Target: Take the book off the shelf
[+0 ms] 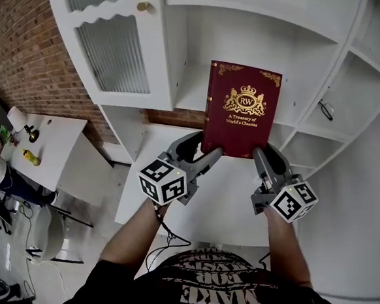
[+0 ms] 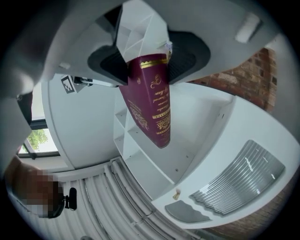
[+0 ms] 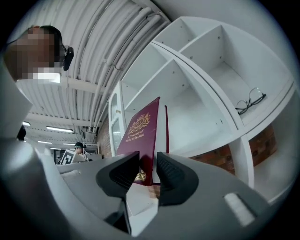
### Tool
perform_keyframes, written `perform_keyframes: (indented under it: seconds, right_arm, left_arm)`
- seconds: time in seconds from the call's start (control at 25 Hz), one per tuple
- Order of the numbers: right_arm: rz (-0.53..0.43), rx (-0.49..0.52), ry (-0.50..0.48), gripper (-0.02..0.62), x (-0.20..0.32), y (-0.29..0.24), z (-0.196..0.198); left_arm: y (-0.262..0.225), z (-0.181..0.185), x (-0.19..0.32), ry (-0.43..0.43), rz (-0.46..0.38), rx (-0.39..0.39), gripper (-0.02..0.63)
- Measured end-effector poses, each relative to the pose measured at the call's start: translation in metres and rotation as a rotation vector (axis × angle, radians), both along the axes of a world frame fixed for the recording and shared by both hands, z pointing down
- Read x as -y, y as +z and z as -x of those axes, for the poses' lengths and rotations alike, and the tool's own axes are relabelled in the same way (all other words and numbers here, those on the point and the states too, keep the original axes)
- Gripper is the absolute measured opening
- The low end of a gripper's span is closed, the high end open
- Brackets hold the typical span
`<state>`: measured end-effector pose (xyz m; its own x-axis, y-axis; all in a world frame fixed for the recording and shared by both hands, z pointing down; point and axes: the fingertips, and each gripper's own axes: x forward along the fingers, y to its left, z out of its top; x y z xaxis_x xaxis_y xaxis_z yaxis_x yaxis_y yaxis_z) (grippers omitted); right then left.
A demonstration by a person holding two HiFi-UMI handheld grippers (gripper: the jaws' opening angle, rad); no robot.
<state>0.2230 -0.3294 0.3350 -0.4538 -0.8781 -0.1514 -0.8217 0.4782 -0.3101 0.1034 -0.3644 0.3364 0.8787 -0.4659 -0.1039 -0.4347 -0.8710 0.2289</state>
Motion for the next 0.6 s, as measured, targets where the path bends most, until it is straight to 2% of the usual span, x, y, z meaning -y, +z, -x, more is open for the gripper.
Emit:
perform_keyframes:
  seconds: [0.32,0.6]
  right_arm:
    - [-0.107,-0.071,0.017,0.137,-0.042,-0.039,0.018]
    - [-0.185,-0.120,0.023,0.135,-0.076,-0.065,0.034]
  left_arm:
    - [-0.036,0.018,-0.038,0.031,-0.127,-0.066,0.279]
    - [-0.057,0.032,-0.069,0.056,-0.159,-0.091,0.279]
